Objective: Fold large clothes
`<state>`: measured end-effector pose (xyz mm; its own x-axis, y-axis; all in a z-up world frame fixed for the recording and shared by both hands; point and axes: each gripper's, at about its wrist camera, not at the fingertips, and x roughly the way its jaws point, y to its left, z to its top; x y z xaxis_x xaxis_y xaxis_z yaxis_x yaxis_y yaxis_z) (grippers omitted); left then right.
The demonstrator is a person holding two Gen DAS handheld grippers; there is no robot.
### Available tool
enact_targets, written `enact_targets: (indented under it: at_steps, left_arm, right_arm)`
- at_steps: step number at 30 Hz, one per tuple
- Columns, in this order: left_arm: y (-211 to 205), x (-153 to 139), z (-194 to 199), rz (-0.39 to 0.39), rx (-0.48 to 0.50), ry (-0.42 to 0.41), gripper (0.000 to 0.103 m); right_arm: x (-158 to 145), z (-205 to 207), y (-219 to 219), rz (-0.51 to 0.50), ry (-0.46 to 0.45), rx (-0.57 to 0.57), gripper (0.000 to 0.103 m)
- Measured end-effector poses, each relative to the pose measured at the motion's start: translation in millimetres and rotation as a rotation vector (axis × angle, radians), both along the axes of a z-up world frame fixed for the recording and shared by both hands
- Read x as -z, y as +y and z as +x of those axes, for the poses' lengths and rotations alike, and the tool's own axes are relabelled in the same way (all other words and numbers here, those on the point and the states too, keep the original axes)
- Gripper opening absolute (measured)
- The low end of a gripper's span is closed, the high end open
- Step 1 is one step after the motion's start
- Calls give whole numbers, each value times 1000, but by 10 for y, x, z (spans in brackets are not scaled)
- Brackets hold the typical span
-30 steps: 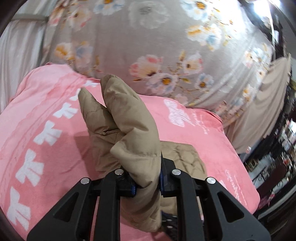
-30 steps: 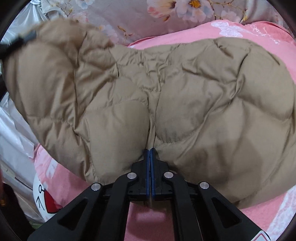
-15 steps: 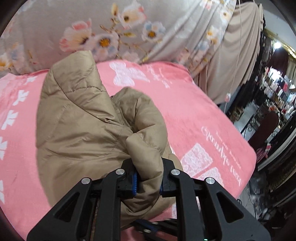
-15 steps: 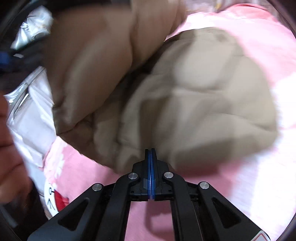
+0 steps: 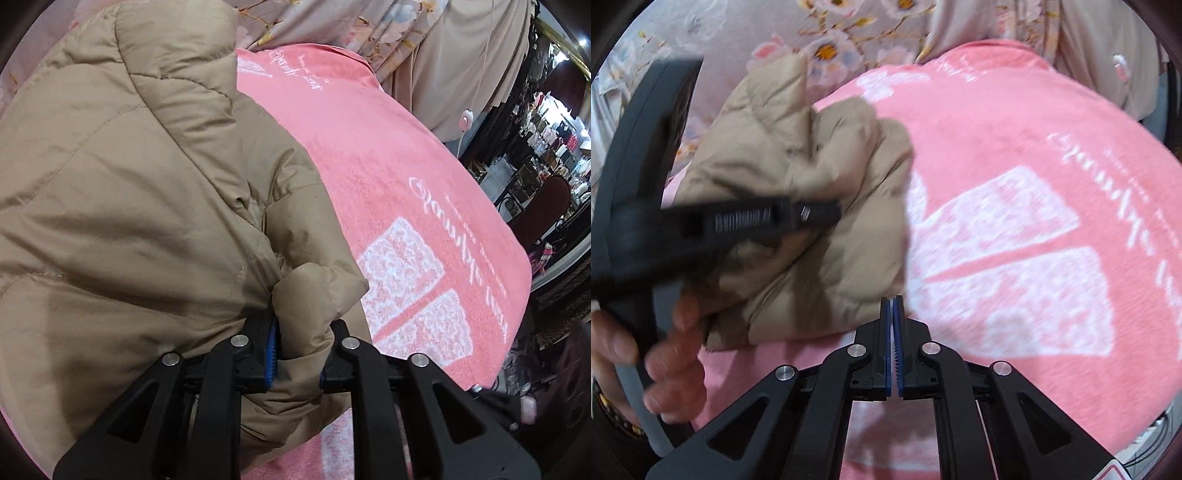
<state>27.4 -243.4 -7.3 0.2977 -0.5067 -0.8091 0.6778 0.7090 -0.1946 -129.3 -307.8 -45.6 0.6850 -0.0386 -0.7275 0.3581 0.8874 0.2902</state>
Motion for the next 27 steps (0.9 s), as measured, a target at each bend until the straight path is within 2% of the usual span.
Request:
enact_targets:
  at_steps: [3,5,7,8,10,12,13,14,15,18,21,27]
  left_arm:
    - [79,-120,-84,-37,8,2,20]
    - [175,-263,-124,-83,8,30,34]
    - [358,-504,-167,-167,-12,47,60]
    - [434,-601,-178,-195,-25,43,63]
    - [647,-887,-180,-269,-50,26,65]
    - [876,-1152,-132,-310,-111,-24,67]
    - [1012,-1272,-79,-316,-166,-59,70]
    - [1107,-1342,-34,-313,-208,-84,71]
    - [1241,-1416,35,-307,-267,-121,72]
    - [1592,-1505,261,-258,-431,-183,72]
    - [1882,-1533,440,-223,-533,-207,72]
    - [2140,-1505,594,-174,-612,-234,72]
  right_arm:
    - [-147,-92,-164,-1,-26,46,7]
    - [-269,-169,-273,22,-43,71,9]
    - [-333,-254,-389,50,-61,82,10]
    - [-405,-233,-440,60,-79,81,11]
    - [-597,-185,-425,56,-115,73,16]
    - [-801,-115,-401,47,-169,59,35]
    - [-917,-71,-354,46,-207,43,49]
    - [-1003,-9,-319,46,-235,27,58]
    - [-1124,93,-285,44,-270,4,62]
    - [-1382,411,-158,26,-315,-43,63]
    - [-1530,808,-45,33,-319,-81,68]
    - [-1414,1778,-3,115,-162,-94,70]
